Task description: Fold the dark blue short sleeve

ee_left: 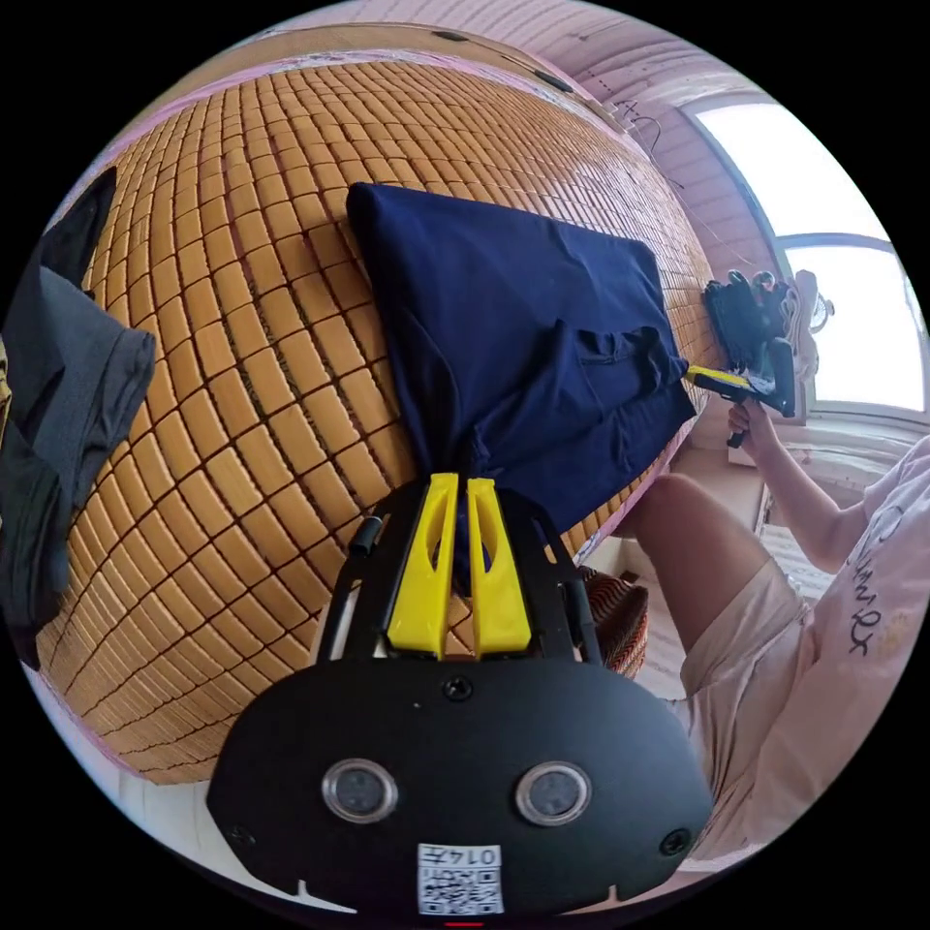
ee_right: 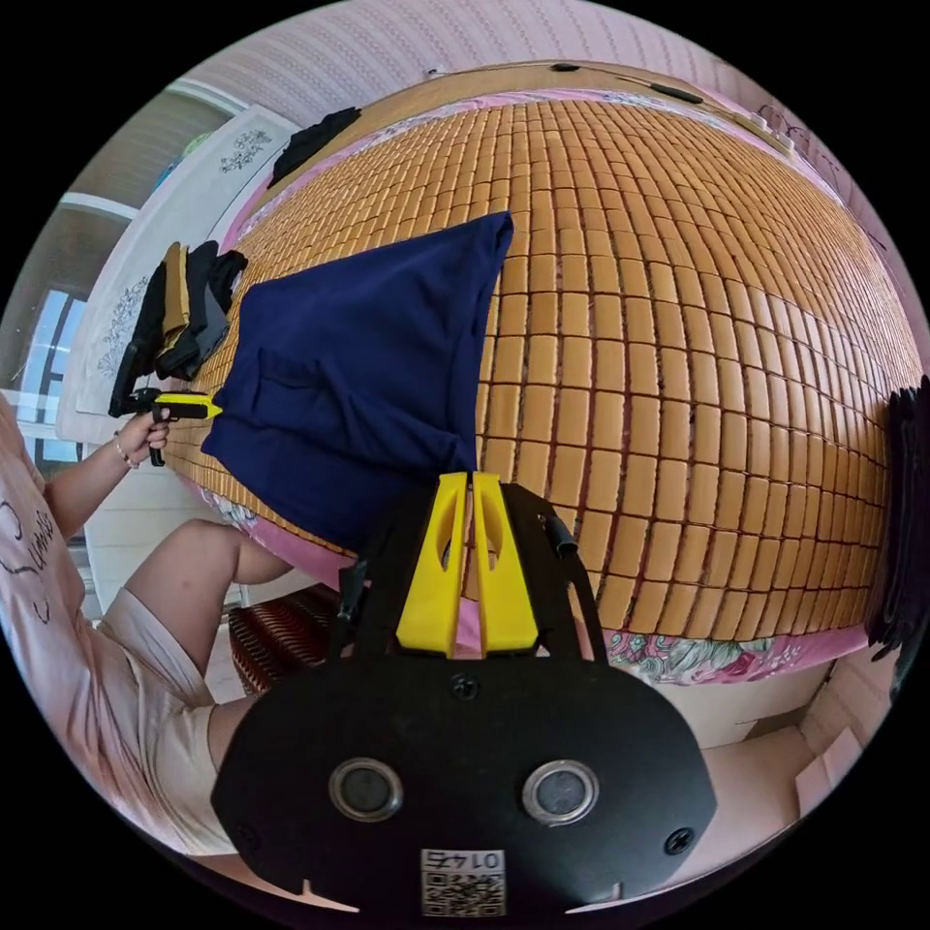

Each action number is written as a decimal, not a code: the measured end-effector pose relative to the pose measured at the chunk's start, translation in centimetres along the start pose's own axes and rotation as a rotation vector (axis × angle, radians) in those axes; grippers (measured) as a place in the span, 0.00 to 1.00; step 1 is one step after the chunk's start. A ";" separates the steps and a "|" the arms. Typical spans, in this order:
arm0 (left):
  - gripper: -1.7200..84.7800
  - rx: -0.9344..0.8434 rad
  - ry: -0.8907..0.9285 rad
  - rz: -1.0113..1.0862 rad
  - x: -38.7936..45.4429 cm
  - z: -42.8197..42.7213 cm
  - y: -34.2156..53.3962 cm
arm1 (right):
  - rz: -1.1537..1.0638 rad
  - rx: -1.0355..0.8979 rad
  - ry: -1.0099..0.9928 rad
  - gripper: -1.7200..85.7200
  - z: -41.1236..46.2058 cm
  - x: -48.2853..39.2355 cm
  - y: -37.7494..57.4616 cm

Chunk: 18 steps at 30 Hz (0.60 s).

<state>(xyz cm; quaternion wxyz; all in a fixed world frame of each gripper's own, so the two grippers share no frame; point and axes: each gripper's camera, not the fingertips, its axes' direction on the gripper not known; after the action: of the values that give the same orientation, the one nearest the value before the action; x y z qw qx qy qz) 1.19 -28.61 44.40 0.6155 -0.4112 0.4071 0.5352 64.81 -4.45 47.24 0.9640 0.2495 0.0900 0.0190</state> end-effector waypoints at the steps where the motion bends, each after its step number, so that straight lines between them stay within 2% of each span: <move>1: 0.01 0.001 -0.009 0.010 0.0 0.0 0.5 | -0.017 -0.008 0.009 0.02 0.0 -0.7 0.1; 4: 0.01 0.001 -0.059 0.044 0.0 0.3 2.9 | -0.104 -0.046 0.050 0.02 0.1 -4.2 0.8; 9: 0.02 0.046 -0.044 0.032 -1.0 1.1 8.0 | -0.185 -0.012 0.078 0.02 0.6 -9.5 3.0; 14: 0.04 0.215 -0.079 0.104 -0.8 3.5 12.3 | -0.072 0.144 0.042 0.03 0.4 -11.8 5.7; 18: 0.08 0.281 -0.087 -0.027 -0.5 4.3 16.9 | -0.028 0.147 0.195 0.03 -1.5 -15.6 7.1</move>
<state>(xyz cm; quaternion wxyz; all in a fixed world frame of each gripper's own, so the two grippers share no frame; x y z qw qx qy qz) -15.43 -23.20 45.12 0.6911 -0.3029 0.4456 0.4818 49.30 1.21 52.01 0.9300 0.3152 0.1878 0.0228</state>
